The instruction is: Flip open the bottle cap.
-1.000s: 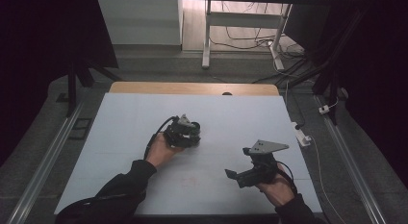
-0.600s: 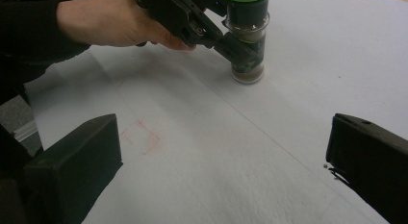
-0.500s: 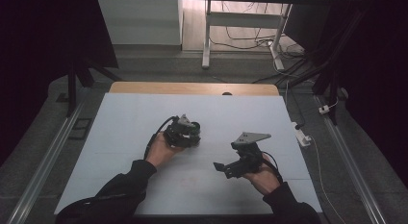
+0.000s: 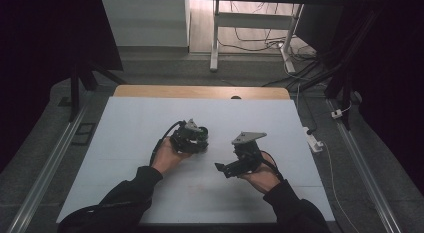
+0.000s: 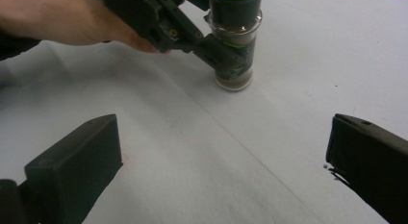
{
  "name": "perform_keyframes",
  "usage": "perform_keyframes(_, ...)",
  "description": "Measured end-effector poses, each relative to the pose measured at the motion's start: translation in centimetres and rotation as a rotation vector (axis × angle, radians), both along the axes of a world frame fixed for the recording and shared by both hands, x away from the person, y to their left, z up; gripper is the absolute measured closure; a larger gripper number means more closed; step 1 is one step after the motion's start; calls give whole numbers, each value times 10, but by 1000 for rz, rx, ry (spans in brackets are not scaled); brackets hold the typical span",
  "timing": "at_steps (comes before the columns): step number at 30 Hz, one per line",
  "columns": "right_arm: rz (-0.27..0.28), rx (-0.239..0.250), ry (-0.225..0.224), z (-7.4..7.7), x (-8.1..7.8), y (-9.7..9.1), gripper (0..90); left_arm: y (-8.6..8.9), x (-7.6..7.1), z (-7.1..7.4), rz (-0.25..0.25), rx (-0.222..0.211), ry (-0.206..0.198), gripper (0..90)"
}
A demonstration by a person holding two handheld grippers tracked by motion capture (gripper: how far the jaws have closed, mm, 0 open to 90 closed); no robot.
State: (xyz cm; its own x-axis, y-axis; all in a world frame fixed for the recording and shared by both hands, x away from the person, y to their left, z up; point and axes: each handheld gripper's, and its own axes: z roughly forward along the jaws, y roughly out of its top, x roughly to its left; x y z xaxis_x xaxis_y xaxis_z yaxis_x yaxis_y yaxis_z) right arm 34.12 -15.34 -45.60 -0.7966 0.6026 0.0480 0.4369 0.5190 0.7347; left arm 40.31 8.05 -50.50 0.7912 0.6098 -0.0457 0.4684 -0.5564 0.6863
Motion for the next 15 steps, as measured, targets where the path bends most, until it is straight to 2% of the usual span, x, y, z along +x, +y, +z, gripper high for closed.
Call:
perform_keyframes(5, -8, -5, -12, 1, 9, 6, 23, 0, 0, 0, -1, -1, -3, 537)
perform_keyframes(12, 33, 6, -20, 3, 16, 14, 249, 0, 0, -1, -1, -3, -5, 538)
perform_keyframes(13, 33, 6, -20, 3, 16, 14, 249, 0, 0, -1, -2, -4, -6, 538)
perform_keyframes(14, 43, 11, -21, 4, 17, 16, 309, 1, 0, -1, -3, -5, -7, 537)
perform_keyframes(15, 45, 14, -21, 4, 18, 18, 331, 1, 0, -1, -1, -9, -7, 537)
